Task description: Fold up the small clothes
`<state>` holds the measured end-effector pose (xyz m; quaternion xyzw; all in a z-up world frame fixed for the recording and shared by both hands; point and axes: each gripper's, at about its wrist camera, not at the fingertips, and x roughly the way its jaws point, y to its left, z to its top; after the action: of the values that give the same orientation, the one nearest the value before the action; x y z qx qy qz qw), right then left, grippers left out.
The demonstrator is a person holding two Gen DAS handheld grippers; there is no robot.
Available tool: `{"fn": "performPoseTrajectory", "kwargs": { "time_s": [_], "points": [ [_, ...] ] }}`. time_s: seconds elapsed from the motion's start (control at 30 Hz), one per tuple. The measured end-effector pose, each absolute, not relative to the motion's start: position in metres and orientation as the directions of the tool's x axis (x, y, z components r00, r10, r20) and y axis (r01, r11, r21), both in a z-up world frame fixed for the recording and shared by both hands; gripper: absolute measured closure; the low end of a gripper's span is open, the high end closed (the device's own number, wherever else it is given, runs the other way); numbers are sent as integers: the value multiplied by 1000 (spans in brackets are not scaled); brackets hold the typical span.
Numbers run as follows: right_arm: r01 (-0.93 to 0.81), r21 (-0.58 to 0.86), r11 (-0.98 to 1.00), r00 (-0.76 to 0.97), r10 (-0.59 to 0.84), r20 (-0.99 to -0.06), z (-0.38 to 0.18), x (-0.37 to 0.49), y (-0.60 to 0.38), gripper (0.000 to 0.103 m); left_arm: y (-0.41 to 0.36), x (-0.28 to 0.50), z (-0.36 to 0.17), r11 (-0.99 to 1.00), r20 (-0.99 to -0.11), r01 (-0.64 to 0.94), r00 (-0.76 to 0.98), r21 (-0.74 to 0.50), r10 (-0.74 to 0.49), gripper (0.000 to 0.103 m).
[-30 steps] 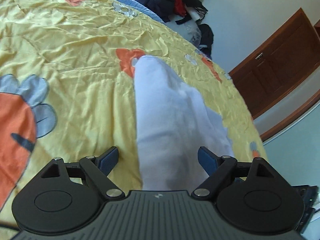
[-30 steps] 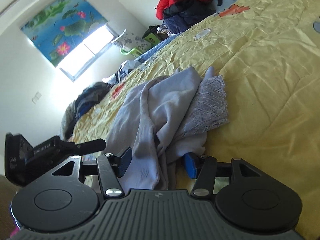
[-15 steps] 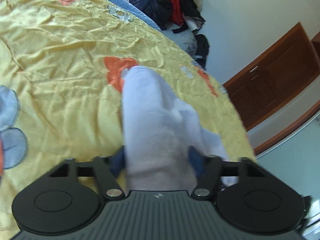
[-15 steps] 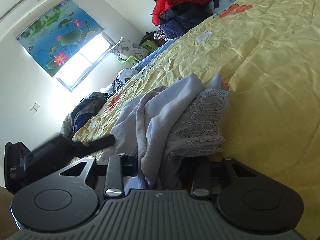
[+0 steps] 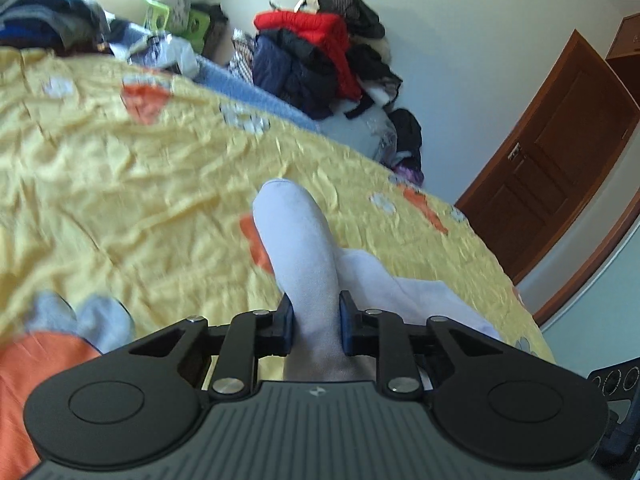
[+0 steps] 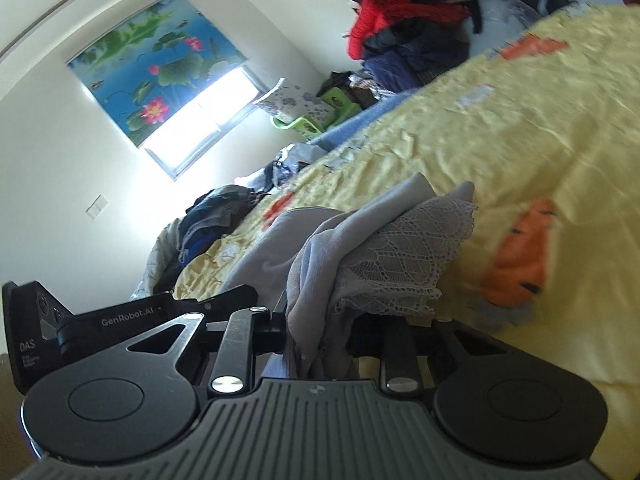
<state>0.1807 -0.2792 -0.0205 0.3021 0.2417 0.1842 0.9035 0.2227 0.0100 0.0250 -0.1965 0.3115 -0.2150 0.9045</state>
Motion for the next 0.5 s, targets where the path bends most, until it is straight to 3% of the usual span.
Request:
{"fn": "performPoseTrajectory", "kwargs": {
  "time_s": [0.13, 0.3, 0.5],
  "points": [
    [-234, 613, 755, 807, 502, -311, -12, 186, -257, 73, 31, 221, 35, 855, -481, 260, 736, -448, -476, 81],
    [-158, 627, 763, 735, 515, -442, -33, 193, -242, 64, 47, 227, -1, 889, -622, 159, 661, -430, -420, 81],
    [-144, 638, 757, 710, 528, -466, -43, 160, -249, 57, 68, 199, -6, 887, -607, 154, 678, -436, -416, 72]
  ]
}}
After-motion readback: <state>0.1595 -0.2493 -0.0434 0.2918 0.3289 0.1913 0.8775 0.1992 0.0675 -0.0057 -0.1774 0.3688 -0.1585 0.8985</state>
